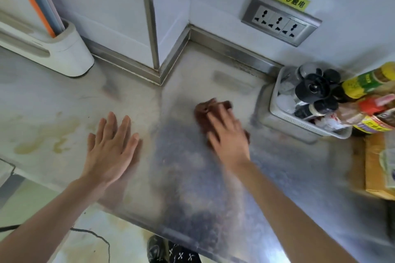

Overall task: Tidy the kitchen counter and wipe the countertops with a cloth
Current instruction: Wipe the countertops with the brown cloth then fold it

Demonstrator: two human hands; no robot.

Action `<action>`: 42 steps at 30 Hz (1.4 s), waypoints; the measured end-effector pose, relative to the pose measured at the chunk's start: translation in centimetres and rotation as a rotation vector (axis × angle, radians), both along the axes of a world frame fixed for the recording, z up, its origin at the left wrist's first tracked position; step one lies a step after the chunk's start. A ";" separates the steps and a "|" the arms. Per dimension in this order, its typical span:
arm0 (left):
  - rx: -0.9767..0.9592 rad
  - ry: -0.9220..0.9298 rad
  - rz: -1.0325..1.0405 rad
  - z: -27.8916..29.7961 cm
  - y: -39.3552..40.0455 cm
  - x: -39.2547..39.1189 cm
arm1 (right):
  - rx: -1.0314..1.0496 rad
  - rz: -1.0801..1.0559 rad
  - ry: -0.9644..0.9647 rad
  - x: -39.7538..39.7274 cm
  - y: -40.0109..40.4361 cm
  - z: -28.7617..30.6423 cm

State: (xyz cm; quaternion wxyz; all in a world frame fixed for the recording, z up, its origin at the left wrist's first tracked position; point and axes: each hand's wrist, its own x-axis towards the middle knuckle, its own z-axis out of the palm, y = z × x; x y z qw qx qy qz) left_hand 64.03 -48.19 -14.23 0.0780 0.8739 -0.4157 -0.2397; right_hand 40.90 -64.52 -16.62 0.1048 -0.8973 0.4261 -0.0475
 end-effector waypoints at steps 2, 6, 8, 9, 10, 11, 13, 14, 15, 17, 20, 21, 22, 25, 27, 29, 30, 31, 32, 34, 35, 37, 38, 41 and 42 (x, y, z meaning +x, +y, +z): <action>-0.032 -0.026 -0.020 0.4 1.1 -0.4 | 0.038 -0.195 -0.022 0.0 -2.1 0.1; 0.021 -0.025 -0.017 1.1 4.6 -1.5 | 0.105 -0.423 -0.063 3.4 1.8 0.2; 0.063 -0.038 -0.046 1.4 6.8 -1.6 | 0.109 -0.301 -0.071 5.5 6.8 0.2; 0.072 -0.033 -0.054 1.5 7.9 -1.5 | 0.102 -0.194 -0.063 6.4 9.6 0.3; 0.077 -0.022 -0.055 1.5 8.9 -1.4 | 0.093 -0.064 -0.041 7.1 12.2 0.3; 0.084 -0.011 -0.054 1.5 9.8 -1.2 | 0.090 0.083 0.000 7.6 14.4 0.5; 0.110 -0.012 -0.069 1.1 11.0 -0.6 | 0.088 0.324 0.071 7.8 16.7 0.7; 0.119 -0.013 -0.080 1.0 11.2 -0.4 | 0.076 0.392 0.087 7.5 16.7 0.6; 0.123 -0.012 -0.088 0.9 11.3 -0.3 | 0.058 0.409 0.097 7.1 16.2 0.5; 0.138 -0.006 -0.100 0.8 11.1 -0.1 | 0.061 0.329 0.103 5.7 15.0 0.6; 0.159 0.023 -0.105 1.0 10.9 0.0 | 0.166 0.001 0.088 2.4 13.8 1.0; 0.171 0.029 -0.110 1.1 10.9 0.0 | 0.181 -0.119 0.077 1.2 13.7 1.1; 0.180 0.027 -0.117 1.1 10.8 0.0 | 0.176 -0.234 0.058 0.2 13.9 1.1; 0.183 0.009 -0.128 1.1 10.7 0.0 | 0.164 -0.548 -0.018 -0.1 15.7 1.1; 0.185 0.006 -0.134 0.9 10.7 0.1 | 0.162 -0.672 -0.051 1.6 18.2 1.1; 0.179 0.010 -0.134 0.8 10.7 0.2 | 0.171 -0.655 -0.050 4.3 21.3 1.0; 0.175 0.010 -0.133 0.6 10.8 0.2 | 0.185 -0.613 -0.041 5.9 22.8 1.0; 0.168 0.007 -0.131 0.6 10.8 0.2 | 0.196 -0.564 -0.033 7.7 24.0 1.0; 0.155 0.001 -0.128 0.5 10.8 0.2 | 0.202 -0.518 -0.026 9.4 24.8 1.1; 0.116 -0.014 -0.120 0.3 10.9 0.2 | 0.200 -0.445 -0.031 11.7 25.2 0.9; 0.094 -0.021 -0.119 0.4 11.0 0.3 | 0.200 -0.398 -0.034 12.1 24.8 1.0; 0.040 -0.017 -0.121 0.6 11.4 0.8 | 0.205 -0.257 -0.018 11.4 23.5 1.0; 0.004 -0.020 -0.124 0.7 11.7 1.3 | 0.216 -0.197 -0.004 10.6 22.4 0.9; -0.083 -0.064 -0.091 1.4 12.9 3.7 | 0.204 -0.282 0.000 7.9 18.4 0.7; -0.082 -0.081 -0.061 1.6 13.1 4.8 | 0.183 -0.367 -0.010 7.3 17.0 0.8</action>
